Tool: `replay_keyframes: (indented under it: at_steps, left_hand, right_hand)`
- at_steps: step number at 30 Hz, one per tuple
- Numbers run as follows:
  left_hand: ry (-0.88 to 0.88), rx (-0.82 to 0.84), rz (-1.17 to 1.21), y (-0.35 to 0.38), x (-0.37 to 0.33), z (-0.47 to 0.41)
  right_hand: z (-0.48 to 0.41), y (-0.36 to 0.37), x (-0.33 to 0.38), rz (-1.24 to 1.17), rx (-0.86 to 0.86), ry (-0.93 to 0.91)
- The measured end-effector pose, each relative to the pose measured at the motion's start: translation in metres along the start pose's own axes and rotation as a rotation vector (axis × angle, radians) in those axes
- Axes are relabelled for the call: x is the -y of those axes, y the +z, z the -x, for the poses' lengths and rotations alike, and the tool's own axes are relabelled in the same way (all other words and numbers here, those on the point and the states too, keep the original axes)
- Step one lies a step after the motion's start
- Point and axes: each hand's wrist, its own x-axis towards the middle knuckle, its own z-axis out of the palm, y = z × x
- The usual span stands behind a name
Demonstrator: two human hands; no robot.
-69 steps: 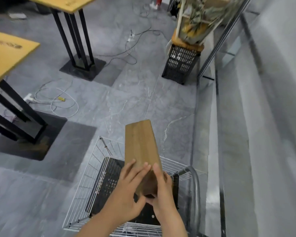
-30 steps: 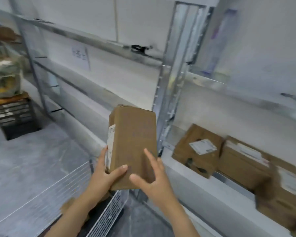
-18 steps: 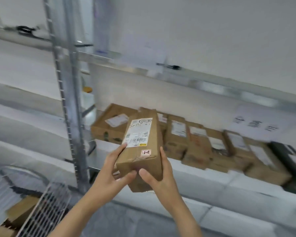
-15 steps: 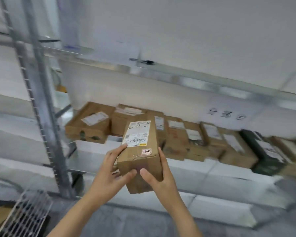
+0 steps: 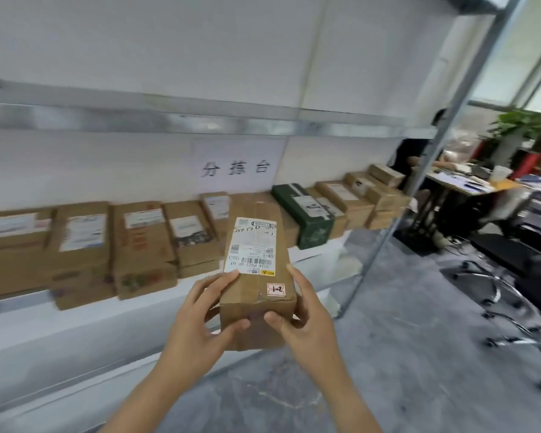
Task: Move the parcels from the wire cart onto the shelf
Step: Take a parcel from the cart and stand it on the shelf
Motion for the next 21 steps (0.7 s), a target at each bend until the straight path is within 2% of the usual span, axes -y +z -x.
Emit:
replay_keyframes:
  at_steps: [5, 13, 17, 21]
  left_hand:
    - [0.051, 0.103, 0.031, 0.067, 0.015, -0.071]
    - [0.06, 0.097, 0.069, 0.15, 0.036, -0.201]
    - [0.075, 0.095, -0.014, 0.18, 0.04, -0.248]
    - [0.056, 0.128, 0.001, 0.211, 0.045, -0.283]
  right_hand:
    - [-0.053, -0.062, -0.025, 0.055, -0.097, 0.026]
    - [-0.178, -0.138, -0.048, 0.081, -0.134, 0.002]
    - [-0.223, -0.165, -0.064, 0.076, -0.152, -0.018]
    - [-0.259, -0.189, -0.084, 0.054, -0.178, -0.033]
